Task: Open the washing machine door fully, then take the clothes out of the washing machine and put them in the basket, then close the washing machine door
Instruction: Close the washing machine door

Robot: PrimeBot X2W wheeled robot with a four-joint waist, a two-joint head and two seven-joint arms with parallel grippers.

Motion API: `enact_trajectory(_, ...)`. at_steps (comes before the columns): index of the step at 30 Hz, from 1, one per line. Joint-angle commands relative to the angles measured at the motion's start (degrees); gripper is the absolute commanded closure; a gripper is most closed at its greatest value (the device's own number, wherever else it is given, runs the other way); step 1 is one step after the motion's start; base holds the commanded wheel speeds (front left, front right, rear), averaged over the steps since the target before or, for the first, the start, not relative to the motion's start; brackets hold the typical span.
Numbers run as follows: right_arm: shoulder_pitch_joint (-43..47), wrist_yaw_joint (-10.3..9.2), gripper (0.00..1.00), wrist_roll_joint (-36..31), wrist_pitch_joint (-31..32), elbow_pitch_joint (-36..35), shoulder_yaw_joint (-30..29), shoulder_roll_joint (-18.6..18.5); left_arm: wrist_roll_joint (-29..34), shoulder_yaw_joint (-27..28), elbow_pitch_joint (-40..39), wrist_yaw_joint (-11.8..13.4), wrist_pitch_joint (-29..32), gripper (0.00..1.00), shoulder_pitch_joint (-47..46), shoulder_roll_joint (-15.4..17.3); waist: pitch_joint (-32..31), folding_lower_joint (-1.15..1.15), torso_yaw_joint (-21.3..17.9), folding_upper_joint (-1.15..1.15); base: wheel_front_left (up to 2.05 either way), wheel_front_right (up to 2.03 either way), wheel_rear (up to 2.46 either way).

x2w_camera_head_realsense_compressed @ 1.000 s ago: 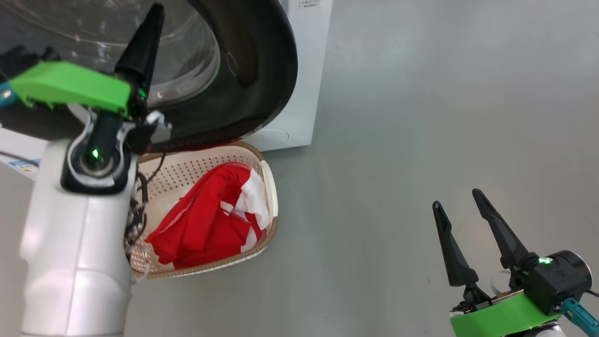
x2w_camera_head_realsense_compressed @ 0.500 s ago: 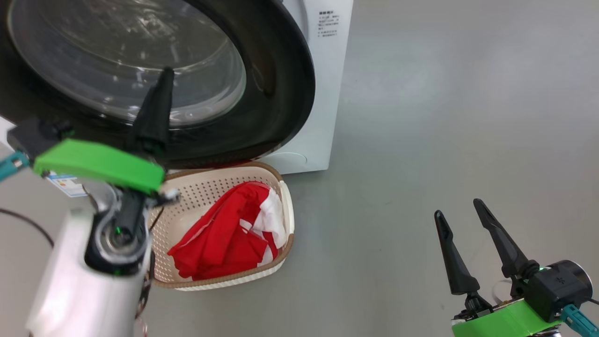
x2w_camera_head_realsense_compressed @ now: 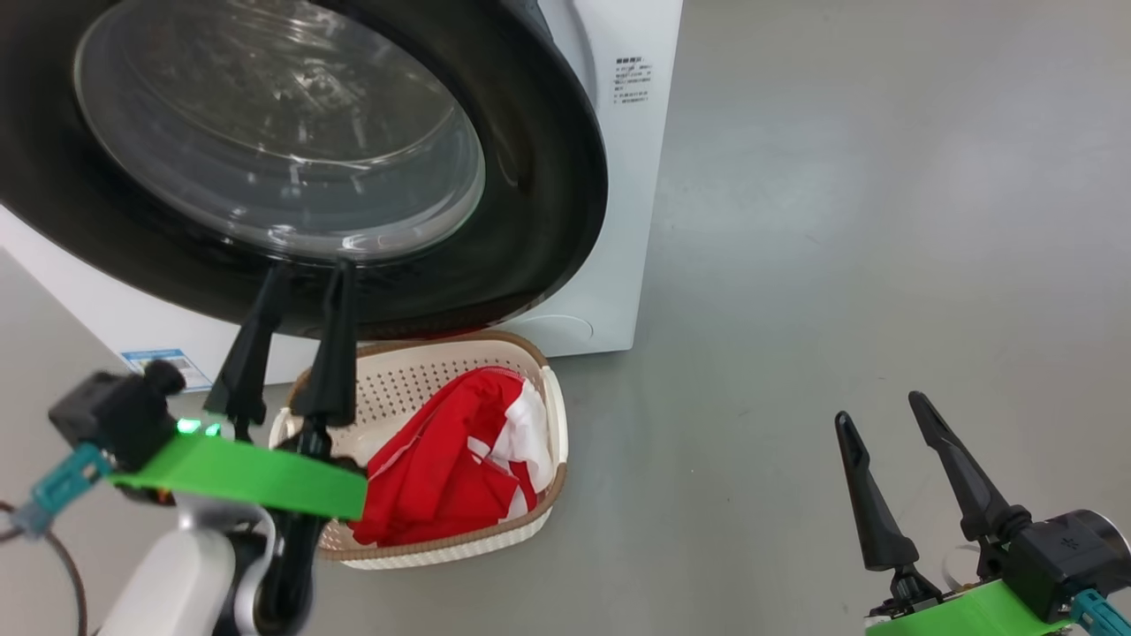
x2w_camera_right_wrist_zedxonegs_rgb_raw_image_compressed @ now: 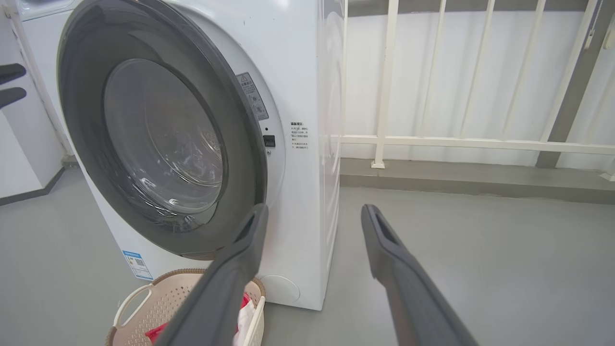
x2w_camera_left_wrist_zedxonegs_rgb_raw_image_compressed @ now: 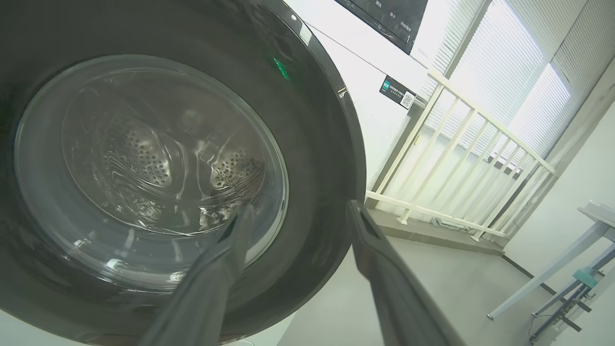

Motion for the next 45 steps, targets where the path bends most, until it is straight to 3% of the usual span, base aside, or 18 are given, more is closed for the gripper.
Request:
enact_trajectory(1,-0.69,0.29,0.0,-0.14,0.09,-1.76,1.22,-0.77,1.83,1.62,-2.57,1.05,-0.96,0.0,0.4,2.27,-0.38,0.0,0.05,0.0,0.0,0.0,0.0)
enact_trajectory(21,3.68,0.29,0.0,-0.63,-0.37,-3.37,-2.17,-0.77,15.5,-0.3,-11.28,8.87,-4.5,0.0,16.16,6.09,-4.79,0.0,1.27,0.0,0.0,0.0,0.0)
enact_trajectory(34,6.44,0.29,0.0,-0.54,-0.14,-5.13,-2.53,-0.77,19.42,-2.05,-12.78,9.86,-4.8,0.0,22.68,7.54,-5.72,0.0,1.88,0.0,0.0,0.0,0.0)
enact_trajectory(45,6.64,0.29,0.0,-0.46,0.32,-5.59,-2.29,-0.77,23.21,-3.93,-12.88,10.73,-4.95,0.0,24.1,5.45,-5.62,0.0,2.74,0.0,0.0,0.0,0.0)
